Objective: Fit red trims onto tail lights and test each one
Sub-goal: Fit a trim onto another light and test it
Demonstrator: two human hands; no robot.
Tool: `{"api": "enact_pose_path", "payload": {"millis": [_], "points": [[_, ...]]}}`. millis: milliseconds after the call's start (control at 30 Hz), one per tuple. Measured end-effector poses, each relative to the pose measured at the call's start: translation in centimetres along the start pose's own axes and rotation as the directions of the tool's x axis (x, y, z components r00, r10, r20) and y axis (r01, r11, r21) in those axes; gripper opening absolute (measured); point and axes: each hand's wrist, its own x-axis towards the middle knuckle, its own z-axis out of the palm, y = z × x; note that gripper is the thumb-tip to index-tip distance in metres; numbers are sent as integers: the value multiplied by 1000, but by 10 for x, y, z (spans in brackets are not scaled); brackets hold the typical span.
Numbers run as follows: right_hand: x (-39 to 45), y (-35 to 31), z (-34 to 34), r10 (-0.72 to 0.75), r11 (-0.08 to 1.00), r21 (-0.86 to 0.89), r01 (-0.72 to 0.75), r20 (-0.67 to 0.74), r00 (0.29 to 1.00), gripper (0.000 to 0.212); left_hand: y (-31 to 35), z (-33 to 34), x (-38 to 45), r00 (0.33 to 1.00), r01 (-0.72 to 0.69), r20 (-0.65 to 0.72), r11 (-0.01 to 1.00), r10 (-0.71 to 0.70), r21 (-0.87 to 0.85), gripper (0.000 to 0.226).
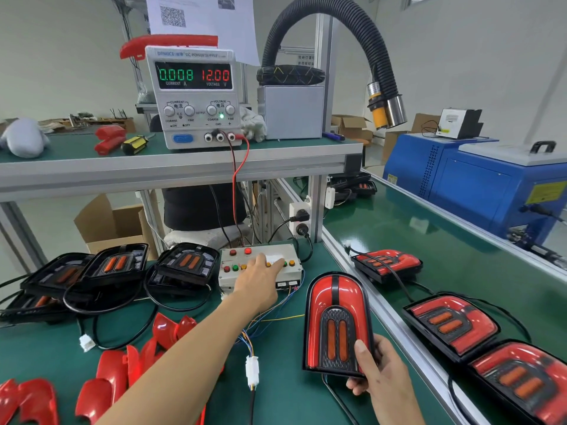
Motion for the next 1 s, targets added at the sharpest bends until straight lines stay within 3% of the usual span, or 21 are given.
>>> {"api": "enact_pose_path", "payload": {"millis": [367, 1000], "points": [[-2, -1, 0, 18, 1000, -5, -18, 8, 1000, 15, 11, 2, 14, 996, 75, 54, 997, -76, 13, 69], [-2, -1, -1, 2, 1000, -25, -1, 11, 1000, 19, 7, 5, 13, 996, 64, 61, 995, -60, -71, 75]]}}
